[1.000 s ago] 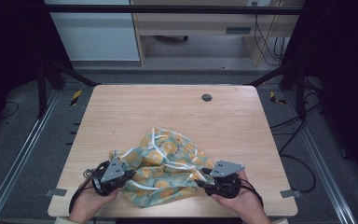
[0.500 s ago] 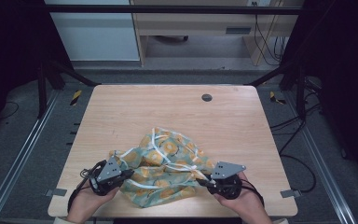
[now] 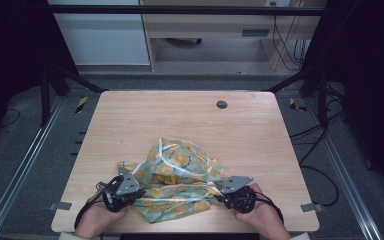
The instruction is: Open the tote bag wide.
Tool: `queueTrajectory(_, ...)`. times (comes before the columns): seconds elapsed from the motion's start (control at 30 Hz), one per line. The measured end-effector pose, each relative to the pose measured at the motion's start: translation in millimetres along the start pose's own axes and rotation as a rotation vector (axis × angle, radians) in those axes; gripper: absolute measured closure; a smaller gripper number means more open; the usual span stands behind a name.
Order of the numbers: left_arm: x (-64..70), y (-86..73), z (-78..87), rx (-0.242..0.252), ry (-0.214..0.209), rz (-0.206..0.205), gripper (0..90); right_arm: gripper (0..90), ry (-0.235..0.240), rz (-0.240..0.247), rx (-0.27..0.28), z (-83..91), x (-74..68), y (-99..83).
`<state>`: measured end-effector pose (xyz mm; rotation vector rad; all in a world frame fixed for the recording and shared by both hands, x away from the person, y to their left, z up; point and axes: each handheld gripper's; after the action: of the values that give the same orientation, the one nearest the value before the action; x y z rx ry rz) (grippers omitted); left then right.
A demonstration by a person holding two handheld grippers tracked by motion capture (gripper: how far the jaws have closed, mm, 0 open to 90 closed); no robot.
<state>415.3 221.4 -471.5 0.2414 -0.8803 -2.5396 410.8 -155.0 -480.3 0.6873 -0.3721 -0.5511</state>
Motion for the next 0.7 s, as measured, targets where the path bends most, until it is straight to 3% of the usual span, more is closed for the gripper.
queueTrajectory(0.2, 0.4, 0.4, 1.2, 0.014, 0.019, 0.005, 89.1, 47.9, -0.066, -0.037, 0.039, 14.8, 4.0, 2.9)
queueTrajectory(0.37, 0.9, 1.6, 3.9, 0.04, 0.033, 0.007, 88.7, 24.3, -0.104, -0.07, 0.119, 33.6, 12.8, 7.5)
queueTrajectory(0.57, 2.3, 2.3, 6.9, 0.071, 0.044, 0.002, 89.0, 13.4, -0.076, -0.08, 0.174, 39.8, 16.1, 28.9)
queueTrajectory(0.7, 3.9, 2.9, 7.2, 0.071, 0.042, -0.006, 89.0, 15.4, -0.062, -0.059, 0.163, 27.5, 16.3, 52.1)
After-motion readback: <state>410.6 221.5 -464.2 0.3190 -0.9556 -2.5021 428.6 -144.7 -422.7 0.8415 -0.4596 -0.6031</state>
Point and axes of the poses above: each handheld gripper's, and its own axes: z roughly backward along the jaws, y roughly out of its top, x roughly to its right, and after that the axes turned 8 degrees about -y, right-handed
